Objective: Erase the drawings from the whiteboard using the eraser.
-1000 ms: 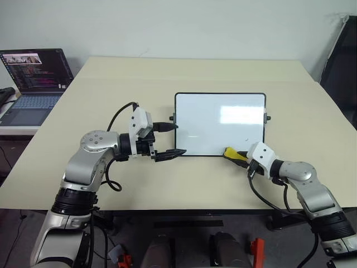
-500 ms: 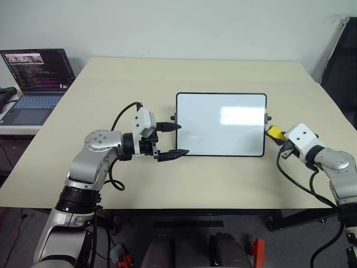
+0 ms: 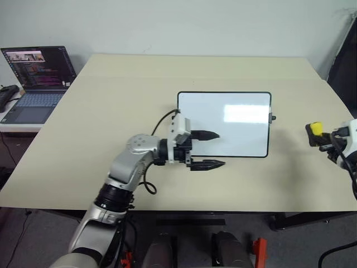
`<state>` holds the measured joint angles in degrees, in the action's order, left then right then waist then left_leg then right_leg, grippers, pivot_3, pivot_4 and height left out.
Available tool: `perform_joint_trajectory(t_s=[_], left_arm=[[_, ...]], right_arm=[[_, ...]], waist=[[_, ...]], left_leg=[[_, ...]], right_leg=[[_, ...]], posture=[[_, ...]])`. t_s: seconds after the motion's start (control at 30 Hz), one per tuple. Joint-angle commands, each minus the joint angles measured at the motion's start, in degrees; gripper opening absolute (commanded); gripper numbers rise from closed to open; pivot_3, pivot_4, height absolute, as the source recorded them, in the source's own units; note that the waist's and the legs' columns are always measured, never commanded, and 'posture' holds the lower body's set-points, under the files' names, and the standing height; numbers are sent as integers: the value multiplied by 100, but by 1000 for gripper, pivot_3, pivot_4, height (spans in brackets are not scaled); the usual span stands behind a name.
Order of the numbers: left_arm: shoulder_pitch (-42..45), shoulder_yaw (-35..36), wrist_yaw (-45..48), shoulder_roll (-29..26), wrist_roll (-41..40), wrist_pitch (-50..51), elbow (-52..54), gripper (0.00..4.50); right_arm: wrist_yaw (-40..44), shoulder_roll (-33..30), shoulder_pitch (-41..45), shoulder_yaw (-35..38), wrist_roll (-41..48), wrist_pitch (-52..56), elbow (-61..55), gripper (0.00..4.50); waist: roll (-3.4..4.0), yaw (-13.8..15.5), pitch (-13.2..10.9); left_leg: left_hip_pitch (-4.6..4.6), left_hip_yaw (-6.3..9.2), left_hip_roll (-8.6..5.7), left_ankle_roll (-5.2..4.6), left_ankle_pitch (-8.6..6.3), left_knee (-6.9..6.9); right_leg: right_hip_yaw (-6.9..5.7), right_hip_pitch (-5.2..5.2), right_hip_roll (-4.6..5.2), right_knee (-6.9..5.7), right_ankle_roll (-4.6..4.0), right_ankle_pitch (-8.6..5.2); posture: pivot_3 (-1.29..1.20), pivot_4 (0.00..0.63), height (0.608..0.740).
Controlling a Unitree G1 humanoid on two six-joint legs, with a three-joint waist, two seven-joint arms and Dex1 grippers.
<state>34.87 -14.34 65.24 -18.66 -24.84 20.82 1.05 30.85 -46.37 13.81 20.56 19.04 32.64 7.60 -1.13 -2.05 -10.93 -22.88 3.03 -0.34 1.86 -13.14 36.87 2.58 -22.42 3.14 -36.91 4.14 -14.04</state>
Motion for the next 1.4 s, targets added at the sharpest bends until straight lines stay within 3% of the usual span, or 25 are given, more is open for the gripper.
perform_joint_trajectory(t_s=[0.03, 0.33, 0.53, 0.7, 0.9, 1.1, 1.4], left_arm=[[74, 90, 1, -47, 14, -109, 164, 4500], [-107, 208, -61, -263, -21, -58, 299, 4500], [-180, 276, -156, -333, -33, -23, 401, 4500], [-215, 556, -326, -615, -19, -19, 478, 4500], [-368, 1702, -1616, -705, 160, -343, 153, 4500], [-456, 2172, -3275, -323, 1009, -1319, -840, 4500], [-372, 1883, -4374, 361, 1798, -2218, -1987, 4500]], right_arm=[[-231, -111, 540, -98, -184, 321, 476, 672], [-116, -266, 1220, -443, -524, 538, 1640, 672], [12, -277, 1410, -464, -565, 445, 1897, 2604], [159, -261, 1374, -274, -371, 315, 1262, 4351], [-416, 1000, 953, 8, -316, -1469, 283, 4435], [-1030, 1800, 810, -5, -621, -2744, 1239, 4435], [-1147, 2308, 801, -154, -645, -3583, 1934, 4435]], waist=[[4, -59, 2], [9, -12, 3], [9, 2, 3], [12, -15, 2], [8, -44, 2], [7, 63, 1], [7, 43, 1]], left_leg=[[3, -2, 1, 0, 0, 0], [-1, 2, -2, 0, 0, 2], [0, 1, -1, 0, 0, 1], [1, 1, 0, 0, 0, 1], [3, 8, 4, 0, 0, 0], [3, 8, -5, 1, 0, 3], [4, 9, -4, 1, 1, 0]], right_leg=[[2, 0, -2, -1, 0, 0], [-1, 4, -1, 4, 3, 0], [-1, 3, -1, 3, 4, -1], [0, 3, -2, 1, 4, -1], [-5, 4, -4, 1, 28, -15], [-5, 7, 4, 2, 7, 2], [-8, 6, 4, 0, 8, 4]], posture=[[0, 150, 740], [0, 150, 740], [0, 150, 740], [0, 150, 740], [0, 150, 740], [0, 150, 740], [0, 150, 740]])
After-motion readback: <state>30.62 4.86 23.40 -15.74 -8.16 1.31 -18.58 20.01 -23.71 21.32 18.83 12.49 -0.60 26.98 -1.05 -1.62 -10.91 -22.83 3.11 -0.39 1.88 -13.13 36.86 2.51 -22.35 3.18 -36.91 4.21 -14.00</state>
